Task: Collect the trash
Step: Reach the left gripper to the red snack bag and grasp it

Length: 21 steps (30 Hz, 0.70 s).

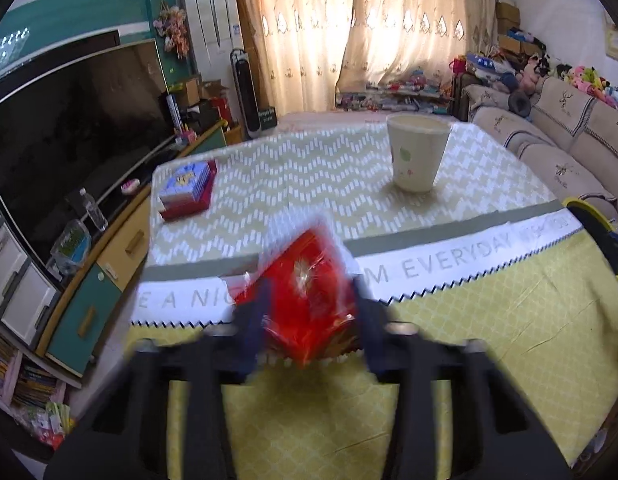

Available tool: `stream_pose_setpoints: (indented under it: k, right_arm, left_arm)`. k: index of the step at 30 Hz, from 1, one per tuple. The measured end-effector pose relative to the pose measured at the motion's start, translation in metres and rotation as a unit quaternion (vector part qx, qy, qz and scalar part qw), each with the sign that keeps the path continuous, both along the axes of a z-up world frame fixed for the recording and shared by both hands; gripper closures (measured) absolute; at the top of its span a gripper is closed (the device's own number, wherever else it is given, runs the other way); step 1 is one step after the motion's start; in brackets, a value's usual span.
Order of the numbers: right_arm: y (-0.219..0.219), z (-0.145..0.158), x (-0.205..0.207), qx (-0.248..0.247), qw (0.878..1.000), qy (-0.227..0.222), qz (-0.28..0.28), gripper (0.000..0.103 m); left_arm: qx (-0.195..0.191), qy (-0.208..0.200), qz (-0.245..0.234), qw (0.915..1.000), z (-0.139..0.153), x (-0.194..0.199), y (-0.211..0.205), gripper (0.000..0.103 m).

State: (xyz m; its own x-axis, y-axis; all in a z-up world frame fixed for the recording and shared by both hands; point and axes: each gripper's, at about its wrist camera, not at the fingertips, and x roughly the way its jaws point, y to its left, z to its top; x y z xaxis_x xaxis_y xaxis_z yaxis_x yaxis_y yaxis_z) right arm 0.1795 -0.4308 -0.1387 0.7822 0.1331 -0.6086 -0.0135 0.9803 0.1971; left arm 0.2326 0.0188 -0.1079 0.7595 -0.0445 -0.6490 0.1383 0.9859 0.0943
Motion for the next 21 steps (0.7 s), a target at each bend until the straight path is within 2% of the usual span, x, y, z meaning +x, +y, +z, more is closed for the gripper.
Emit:
stream_pose_setpoints:
  k: [1, 5, 11, 12, 13, 14, 18, 19, 20, 21]
  right_arm:
    - [0.0, 0.0, 0.0, 0.0, 1.0, 0.0, 0.0, 0.027]
    - [0.0, 0.0, 0.0, 0.0, 1.0, 0.0, 0.001, 0.026]
    - [0.0, -0.001, 0.0, 0.001, 1.0, -0.001, 0.002, 0.026]
    - [0.0, -0.001, 0.0, 0.002, 1.0, -0.001, 0.002, 0.027]
    - [0.0, -0.001, 0.0, 0.002, 1.0, -0.001, 0.002, 0.026]
    - [0.0, -0.001, 0.0, 0.003, 1.0, 0.0, 0.002, 0.027]
    - [0.001, -0.001, 0.0, 0.004, 1.0, 0.001, 0.003, 0.026]
    - [0.001, -0.001, 0.0, 0.004, 1.0, 0.001, 0.003, 0.027]
    - [0.001, -0.001, 0.0, 0.004, 1.0, 0.001, 0.003, 0.027]
    - [0.001, -0.001, 0.0, 0.004, 1.0, 0.001, 0.003, 0.027]
  left_arm:
    - [-0.009, -0.005, -0.003, 0.9999, 0.005, -0.003, 0.001, 0.102]
    - [-0.011, -0.017, -0.005, 0.9998, 0.018, -0.008, 0.002, 0.102]
    - [0.005, 0.002, -0.012, 0.9999, 0.014, -0.006, 0.0, 0.1]
    - [0.008, 0.004, -0.012, 0.9999, 0.011, -0.005, -0.001, 0.094]
    - [0.013, 0.007, -0.013, 0.9998, 0.008, -0.005, -0.002, 0.071]
    - [0.026, 0.008, -0.016, 0.9995, 0.005, -0.005, -0.005, 0.057]
    - [0.04, 0.017, -0.029, 0.9986, -0.004, -0.001, -0.01, 0.057]
    - [0.042, 0.02, -0.032, 0.9984, -0.005, 0.0, -0.01, 0.06]
    - [0.045, 0.024, -0.033, 0.9982, -0.008, 0.002, -0.01, 0.07]
    - [0.046, 0.031, -0.033, 0.9979, -0.011, 0.004, -0.01, 0.075]
